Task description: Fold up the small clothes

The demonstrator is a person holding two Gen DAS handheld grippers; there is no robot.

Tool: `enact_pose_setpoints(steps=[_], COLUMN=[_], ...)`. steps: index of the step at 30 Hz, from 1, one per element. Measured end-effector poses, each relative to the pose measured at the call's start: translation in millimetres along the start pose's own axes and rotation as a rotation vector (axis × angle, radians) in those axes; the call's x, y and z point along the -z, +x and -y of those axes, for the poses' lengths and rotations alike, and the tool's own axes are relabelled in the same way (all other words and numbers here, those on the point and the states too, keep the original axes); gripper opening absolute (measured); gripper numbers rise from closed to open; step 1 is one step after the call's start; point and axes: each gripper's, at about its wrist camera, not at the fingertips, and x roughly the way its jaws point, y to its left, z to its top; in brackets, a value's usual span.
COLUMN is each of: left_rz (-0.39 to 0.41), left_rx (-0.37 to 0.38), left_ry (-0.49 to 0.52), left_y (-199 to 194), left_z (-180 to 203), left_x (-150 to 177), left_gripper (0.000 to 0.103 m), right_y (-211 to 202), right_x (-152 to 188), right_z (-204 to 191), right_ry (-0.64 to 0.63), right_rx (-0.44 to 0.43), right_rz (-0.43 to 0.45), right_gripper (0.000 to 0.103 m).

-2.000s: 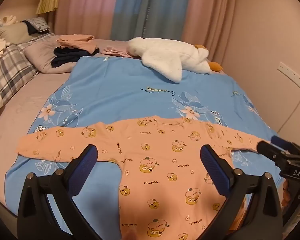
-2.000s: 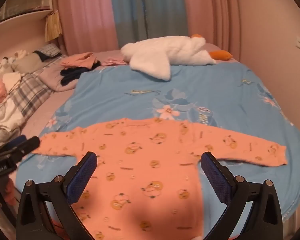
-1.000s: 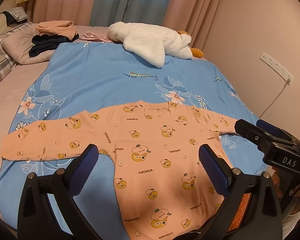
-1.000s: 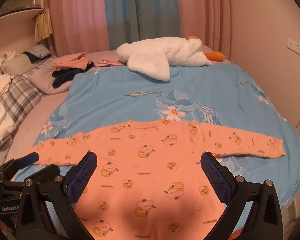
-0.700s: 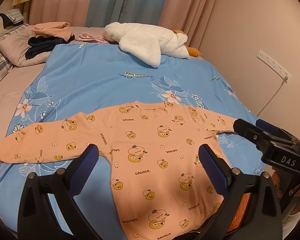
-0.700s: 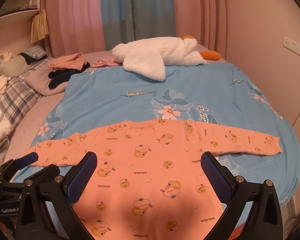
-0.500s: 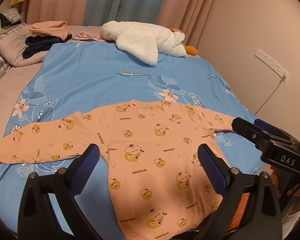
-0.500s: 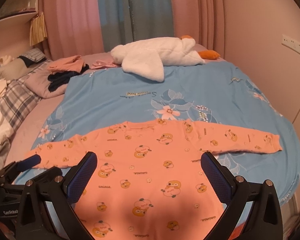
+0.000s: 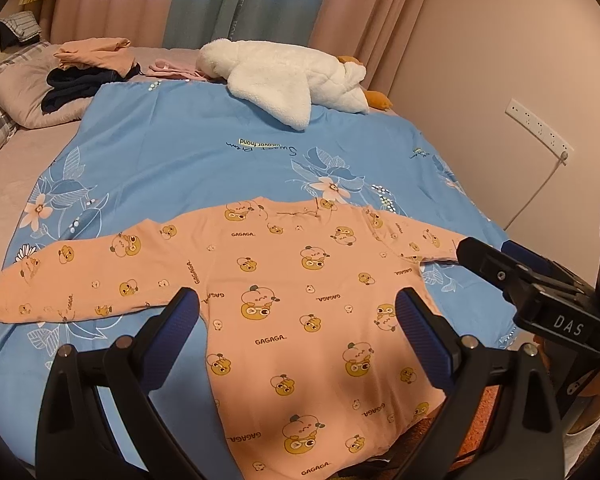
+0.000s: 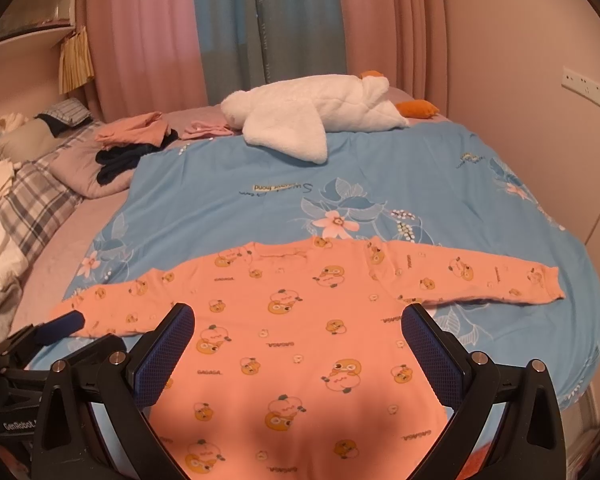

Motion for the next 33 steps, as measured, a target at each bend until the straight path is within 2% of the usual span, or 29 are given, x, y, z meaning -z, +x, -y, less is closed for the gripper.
enact_pose_setpoints(steps=[7,12,19,22,28,33], left_rz=[0.01,0.031,0.099,0.104,0.124,0.115], left_rx=[-0.008,-0.02,-0.034,-0.074,-0.105,-0.035], left_ry=[-0.008,-0.017,-0.064,-0.081,-0.105,-0.117], left_y=[-0.9,-2.3,-7.3,-4.6,-4.0,-7.6], left_z=[1.9,3.0,13.8,22.5,33.6,38.2], left_x=[0.9,2.5,4.7,5.4,7.4,6.6], left_gripper=[0.098,0.098,0.099,0.099,0.098,0.099], right_y=[-1.0,-2.7,-5.7,-6.6,-6.5,-9.9], right_x=[2.0,0.3,-6.0,-4.7,-1.9,0.9], right_z=[0.7,4.7,17.9,26.5,46.1,54.3], right_ry=[-0.01,-0.02,-0.053,-0.059,-0.03,-0.002], right_rx=[-0.01,-0.047,-0.113,-0.134,-0.147,-0.17], right_rz=[-0.001,0.003,0.013,0.018,0.007,0.024], right_gripper=[0.103,0.103,0.103,0.103,0.103,0.103])
